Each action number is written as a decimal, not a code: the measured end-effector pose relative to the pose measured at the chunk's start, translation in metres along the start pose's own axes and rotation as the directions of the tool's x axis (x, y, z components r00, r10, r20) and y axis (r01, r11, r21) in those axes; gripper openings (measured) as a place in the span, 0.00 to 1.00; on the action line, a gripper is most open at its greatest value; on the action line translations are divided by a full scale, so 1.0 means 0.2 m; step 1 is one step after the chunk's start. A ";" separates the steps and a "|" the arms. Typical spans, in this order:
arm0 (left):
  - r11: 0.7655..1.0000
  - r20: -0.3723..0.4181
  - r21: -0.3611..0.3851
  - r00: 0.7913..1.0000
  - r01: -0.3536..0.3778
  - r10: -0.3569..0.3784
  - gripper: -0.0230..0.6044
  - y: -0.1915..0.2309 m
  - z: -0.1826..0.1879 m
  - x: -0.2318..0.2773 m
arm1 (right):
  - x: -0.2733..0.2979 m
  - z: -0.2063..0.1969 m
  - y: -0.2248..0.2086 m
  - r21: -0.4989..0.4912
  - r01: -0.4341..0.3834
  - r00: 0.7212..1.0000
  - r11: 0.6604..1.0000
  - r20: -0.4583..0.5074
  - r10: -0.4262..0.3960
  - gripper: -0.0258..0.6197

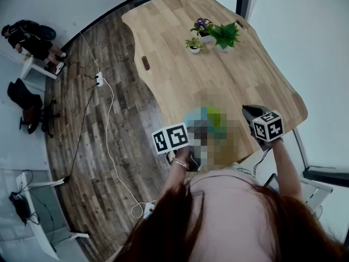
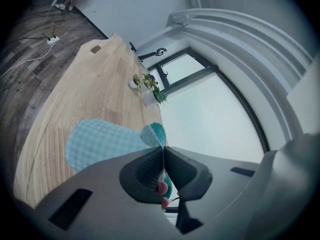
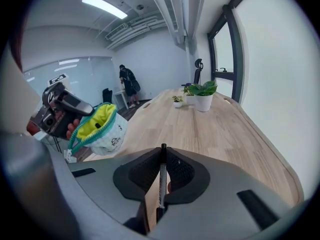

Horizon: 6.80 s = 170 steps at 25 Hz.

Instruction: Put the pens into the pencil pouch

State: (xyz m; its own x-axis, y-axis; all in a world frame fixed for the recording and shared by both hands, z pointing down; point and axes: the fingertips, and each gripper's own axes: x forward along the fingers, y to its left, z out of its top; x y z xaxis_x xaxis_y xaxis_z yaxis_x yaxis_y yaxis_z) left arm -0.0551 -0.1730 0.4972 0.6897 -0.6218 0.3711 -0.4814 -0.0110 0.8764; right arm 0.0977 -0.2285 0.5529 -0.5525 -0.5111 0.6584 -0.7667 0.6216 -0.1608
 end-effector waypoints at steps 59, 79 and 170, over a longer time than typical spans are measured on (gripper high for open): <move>0.994 0.007 -0.065 0.996 0.091 -0.091 0.05 -0.09 -0.01 -0.03 | -0.18 0.68 0.41 0.228 -0.466 0.696 0.855 0.692 0.195 0.09; 0.993 0.036 -0.086 0.996 0.080 -0.078 0.05 -0.05 0.02 -0.06 | -0.10 0.46 0.58 0.017 -0.350 0.837 0.937 0.454 0.305 0.09; 0.592 0.481 0.708 0.877 -0.385 -0.006 0.04 -0.56 -0.30 -0.71 | -0.87 0.29 0.80 -0.097 0.001 0.813 0.995 0.579 0.055 0.04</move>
State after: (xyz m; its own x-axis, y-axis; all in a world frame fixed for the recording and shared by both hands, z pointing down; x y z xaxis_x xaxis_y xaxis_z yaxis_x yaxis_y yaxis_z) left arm -0.0666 -0.0359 0.3642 0.3471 -0.9219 0.1723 -0.9334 -0.3218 0.1586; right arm 0.0527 -0.0745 0.3706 -0.6813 -0.7250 0.1009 -0.7320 0.6756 -0.0878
